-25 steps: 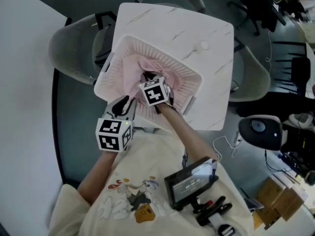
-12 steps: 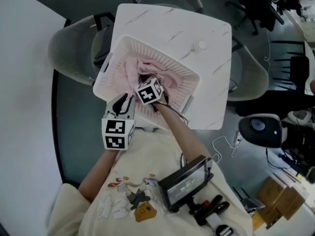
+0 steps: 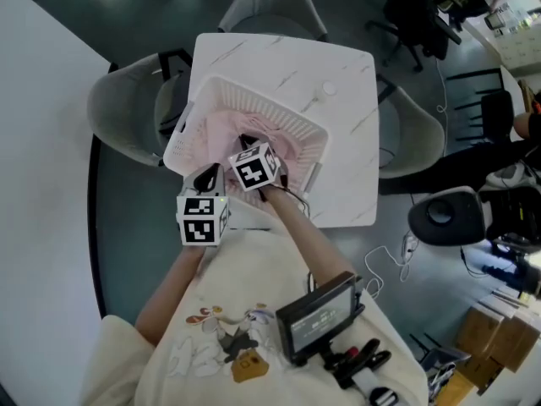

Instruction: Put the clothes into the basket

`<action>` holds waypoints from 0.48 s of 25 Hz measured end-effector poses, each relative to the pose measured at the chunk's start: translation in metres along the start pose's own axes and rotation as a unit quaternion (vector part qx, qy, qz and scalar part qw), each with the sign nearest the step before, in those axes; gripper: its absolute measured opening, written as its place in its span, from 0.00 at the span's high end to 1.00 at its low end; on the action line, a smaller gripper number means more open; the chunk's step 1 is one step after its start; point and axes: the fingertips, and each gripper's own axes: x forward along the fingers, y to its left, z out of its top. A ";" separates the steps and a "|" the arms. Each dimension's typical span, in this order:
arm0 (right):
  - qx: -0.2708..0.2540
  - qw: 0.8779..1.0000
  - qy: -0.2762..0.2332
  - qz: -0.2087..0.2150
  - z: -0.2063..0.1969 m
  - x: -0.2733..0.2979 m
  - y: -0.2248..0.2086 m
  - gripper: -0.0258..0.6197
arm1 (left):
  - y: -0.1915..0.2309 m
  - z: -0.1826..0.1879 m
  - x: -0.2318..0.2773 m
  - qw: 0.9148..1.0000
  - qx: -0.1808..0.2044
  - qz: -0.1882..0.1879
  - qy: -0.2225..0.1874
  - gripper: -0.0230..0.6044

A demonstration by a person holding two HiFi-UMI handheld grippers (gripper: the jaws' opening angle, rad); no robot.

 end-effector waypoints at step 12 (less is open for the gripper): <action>0.065 0.995 -0.071 -0.013 0.038 -0.110 0.019 0.94 | -0.002 -0.002 -0.008 1.000 -0.001 -0.021 -0.019 0.95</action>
